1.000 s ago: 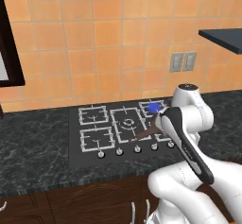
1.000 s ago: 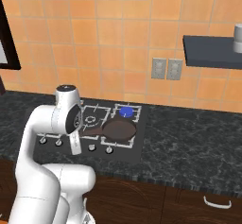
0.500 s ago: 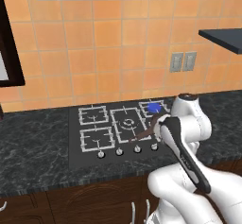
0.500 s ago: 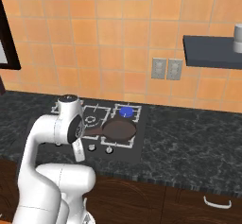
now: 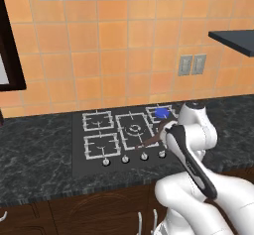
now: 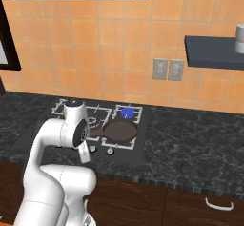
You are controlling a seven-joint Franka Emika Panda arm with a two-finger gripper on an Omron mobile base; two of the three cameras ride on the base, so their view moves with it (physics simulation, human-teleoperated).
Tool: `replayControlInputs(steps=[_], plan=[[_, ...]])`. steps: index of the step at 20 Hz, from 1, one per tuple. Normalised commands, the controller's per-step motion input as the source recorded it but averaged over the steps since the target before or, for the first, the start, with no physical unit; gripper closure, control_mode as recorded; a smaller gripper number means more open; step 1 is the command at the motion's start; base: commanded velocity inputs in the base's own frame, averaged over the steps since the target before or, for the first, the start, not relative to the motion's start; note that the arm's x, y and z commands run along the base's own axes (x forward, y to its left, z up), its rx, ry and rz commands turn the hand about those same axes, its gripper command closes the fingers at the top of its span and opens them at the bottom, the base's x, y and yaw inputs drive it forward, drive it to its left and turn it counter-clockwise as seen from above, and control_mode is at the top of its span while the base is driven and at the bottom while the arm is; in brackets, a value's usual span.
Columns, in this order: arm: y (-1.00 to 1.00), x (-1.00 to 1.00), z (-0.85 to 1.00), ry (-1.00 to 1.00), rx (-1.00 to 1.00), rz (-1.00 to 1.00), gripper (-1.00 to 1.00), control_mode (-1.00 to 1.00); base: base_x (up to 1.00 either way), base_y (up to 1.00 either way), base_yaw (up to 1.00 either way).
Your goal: Turn off the rear right burner of the stove.
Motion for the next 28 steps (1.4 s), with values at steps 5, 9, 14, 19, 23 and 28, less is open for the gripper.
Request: replayControlInputs(steps=[5, 9, 14, 19, 23, 28], plan=[[-0.02, 0.23, -0.25, 0.00, 0.00, 0.00, -1.00, -1.00, 0.00, 0.00, 0.00], [0.00, 0.12, -0.18, 0.00, 0.01, 0.00, -1.00, -1.00, 0.00, 0.00, 0.00], [0.00, 0.21, -0.13, 0.01, 0.01, 0.00, -1.00, -1.00, 0.00, 0.00, 0.00], [0.00, 0.24, -0.10, 0.06, 0.00, 0.00, -1.00, -1.00, 0.00, 0.00, 0.00], [0.00, 0.09, -0.23, 0.07, 0.00, 0.00, -1.00, -1.00, 0.00, 0.00, 0.00], [0.00, 0.11, -0.19, 0.07, 0.00, 0.00, -1.00, -1.00, 0.00, 0.00, 0.00]])
